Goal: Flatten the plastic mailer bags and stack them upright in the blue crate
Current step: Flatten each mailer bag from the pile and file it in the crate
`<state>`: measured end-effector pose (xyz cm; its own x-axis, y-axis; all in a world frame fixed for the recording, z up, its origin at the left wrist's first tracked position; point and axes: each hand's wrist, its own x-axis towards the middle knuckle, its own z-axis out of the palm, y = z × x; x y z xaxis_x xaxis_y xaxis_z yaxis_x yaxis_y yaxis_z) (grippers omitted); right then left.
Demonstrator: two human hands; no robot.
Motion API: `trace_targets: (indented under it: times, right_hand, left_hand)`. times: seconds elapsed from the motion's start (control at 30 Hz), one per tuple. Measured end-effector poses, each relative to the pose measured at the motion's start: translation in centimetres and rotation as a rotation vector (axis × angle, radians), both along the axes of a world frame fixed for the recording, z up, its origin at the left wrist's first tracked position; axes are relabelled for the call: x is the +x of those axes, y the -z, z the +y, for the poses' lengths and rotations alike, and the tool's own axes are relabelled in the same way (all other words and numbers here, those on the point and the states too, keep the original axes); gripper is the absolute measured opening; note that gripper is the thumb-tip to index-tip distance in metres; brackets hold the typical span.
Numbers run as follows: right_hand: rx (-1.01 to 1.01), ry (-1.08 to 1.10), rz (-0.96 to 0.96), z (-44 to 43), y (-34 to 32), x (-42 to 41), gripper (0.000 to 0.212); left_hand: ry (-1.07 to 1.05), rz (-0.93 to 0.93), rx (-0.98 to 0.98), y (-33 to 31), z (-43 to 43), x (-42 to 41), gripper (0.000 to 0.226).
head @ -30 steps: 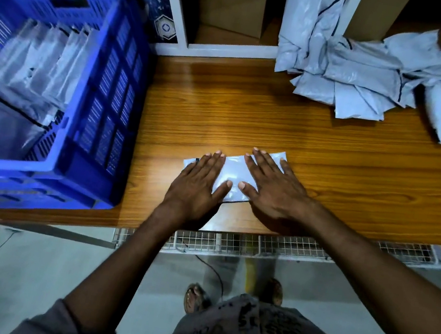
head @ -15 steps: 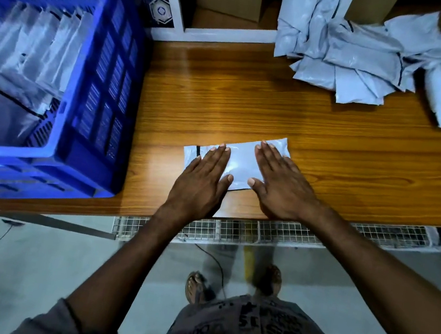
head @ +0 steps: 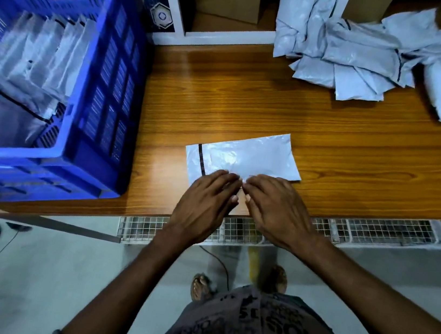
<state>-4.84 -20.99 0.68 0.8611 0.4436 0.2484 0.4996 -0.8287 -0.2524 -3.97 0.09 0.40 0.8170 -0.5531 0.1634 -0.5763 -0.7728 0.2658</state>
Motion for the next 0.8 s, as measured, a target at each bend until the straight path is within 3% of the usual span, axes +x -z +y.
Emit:
trace_targets:
  times: [0.13, 0.3, 0.43, 0.53, 0.8]
  right_hand:
    - [-0.051, 0.062, -0.021, -2.3, 0.1, 0.3, 0.03]
    - [-0.152, 0.177, 0.022, -6.8, -0.5, 0.5, 0.037]
    - [-0.086, 0.088, -0.045, -4.4, -1.4, 1.5, 0.028]
    - [-0.05, -0.025, 0.01, -2.4, -0.7, 1.5, 0.027]
    - [0.092, 0.196, 0.019, -4.0, -2.6, 4.1, 0.021]
  left_hand:
    - [-0.012, -0.016, -0.03, 0.8, 1.4, -0.2, 0.042]
    - [-0.124, 0.006, -0.123, 0.5, 4.4, -1.5, 0.037]
    - [-0.156, -0.025, -0.125, -1.0, 3.4, -0.2, 0.034]
    - [-0.111, -0.018, -0.114, -1.2, 1.6, 0.5, 0.031]
    - [-0.416, -0.003, -0.27, -1.7, 3.0, 2.2, 0.023]
